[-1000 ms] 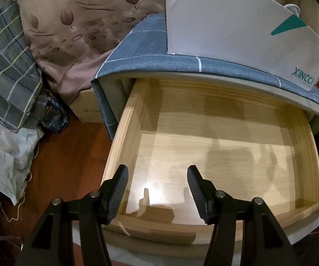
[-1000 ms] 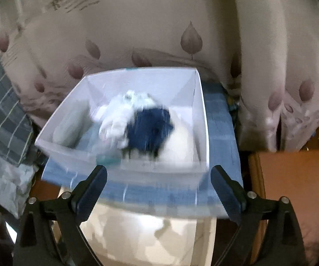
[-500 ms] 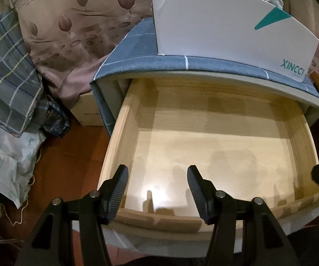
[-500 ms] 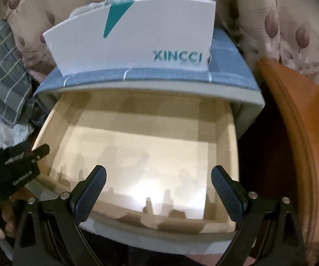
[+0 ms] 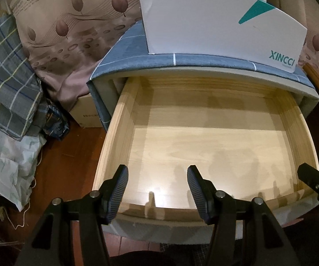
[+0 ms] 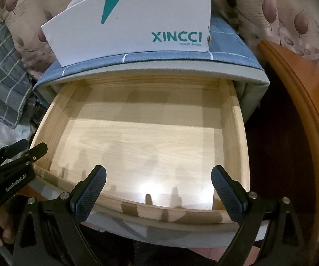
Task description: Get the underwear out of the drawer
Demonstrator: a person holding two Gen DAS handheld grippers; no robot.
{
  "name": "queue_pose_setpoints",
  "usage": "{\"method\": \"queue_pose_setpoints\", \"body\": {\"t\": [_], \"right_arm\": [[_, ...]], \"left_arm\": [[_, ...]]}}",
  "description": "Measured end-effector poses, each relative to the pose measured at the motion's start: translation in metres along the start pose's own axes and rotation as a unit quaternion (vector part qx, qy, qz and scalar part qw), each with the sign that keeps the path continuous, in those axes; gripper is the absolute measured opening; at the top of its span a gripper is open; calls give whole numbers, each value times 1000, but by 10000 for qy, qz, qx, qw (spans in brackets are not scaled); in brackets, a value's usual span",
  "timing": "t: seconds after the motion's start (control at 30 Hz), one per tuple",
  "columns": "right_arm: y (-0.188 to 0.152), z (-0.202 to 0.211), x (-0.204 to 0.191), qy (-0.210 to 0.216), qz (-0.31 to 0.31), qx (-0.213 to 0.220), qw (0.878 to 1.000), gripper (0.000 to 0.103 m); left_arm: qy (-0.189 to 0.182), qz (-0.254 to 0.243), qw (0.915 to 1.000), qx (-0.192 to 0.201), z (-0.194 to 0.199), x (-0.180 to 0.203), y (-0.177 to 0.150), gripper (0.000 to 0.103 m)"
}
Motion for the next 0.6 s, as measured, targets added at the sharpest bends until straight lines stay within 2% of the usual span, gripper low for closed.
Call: {"method": "queue_pose_setpoints", "body": {"t": [0.6], "right_arm": [[-5,-6,-2,-45,74,-134,9999,94]], "left_arm": [[-22,-28,10000,8,1,2,-1,57]]}}
Point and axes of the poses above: each gripper's, at about its wrist camera, not at the fingertips, and z roughly against the way its jaws point, x to its right, y to its top, the point moved 10 cm from there along -z, roughly the way its jaws point, and after that the axes turned 5 degrees about x, right-handed, at the moved point
